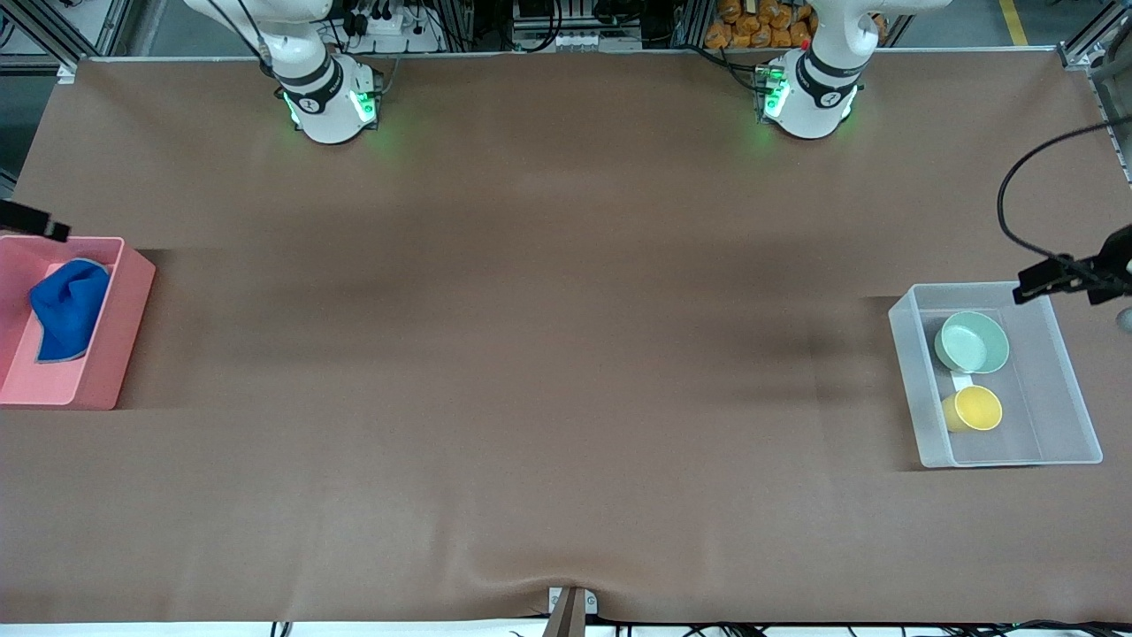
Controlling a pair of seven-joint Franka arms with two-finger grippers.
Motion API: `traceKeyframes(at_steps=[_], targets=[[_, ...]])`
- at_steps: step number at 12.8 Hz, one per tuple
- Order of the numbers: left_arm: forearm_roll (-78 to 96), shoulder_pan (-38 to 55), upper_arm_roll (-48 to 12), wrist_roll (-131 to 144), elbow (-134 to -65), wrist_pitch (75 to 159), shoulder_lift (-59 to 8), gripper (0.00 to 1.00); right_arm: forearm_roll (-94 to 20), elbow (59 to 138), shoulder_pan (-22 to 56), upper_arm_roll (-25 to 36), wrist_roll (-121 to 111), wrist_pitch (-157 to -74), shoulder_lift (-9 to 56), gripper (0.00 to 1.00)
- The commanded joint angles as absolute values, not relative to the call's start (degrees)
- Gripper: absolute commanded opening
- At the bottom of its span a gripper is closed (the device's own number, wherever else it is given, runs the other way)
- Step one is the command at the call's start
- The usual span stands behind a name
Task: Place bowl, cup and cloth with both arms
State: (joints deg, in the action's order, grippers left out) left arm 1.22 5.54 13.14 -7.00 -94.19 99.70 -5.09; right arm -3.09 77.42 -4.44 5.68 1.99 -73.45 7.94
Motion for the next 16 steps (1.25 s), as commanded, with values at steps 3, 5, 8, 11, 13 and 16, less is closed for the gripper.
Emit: traceKeyframes(at_steps=[3,5,8,11,13,16], targets=[[-0.7,5.4,5.2,5.3,-94.8,98.3,-1.4,1.00,-1.8,84.5,-5.5,-1.8,7.6,-74.9,1.6,1.00],[-1.4,4.8,4.9,4.7,-93.5,98.3,-2.1,1.00,-1.9,84.4,-6.1,-1.6,3.3,-75.8,1.4,1.00],[-1.1,4.6,4.9,4.6,-91.2,98.3,-3.0,1.00,-1.9,84.3,-7.2,-1.7,0.4,-76.0,1.2,1.00],[-0.6,4.2,5.0,4.3,-91.0,98.3,-3.1,1.00,-1.8,84.3,-7.2,-1.7,0.4,-76.8,1.1,1.00],[-1.1,4.1,4.9,4.1,-90.8,98.3,-2.9,1.00,-1.8,84.3,-7.2,-1.7,0.4,-77.9,1.1,1.00],[-1.4,4.1,4.9,4.2,-90.7,98.1,-2.8,1.00,-1.8,84.3,-7.2,-1.8,0.4,-78.1,1.1,1.00]])
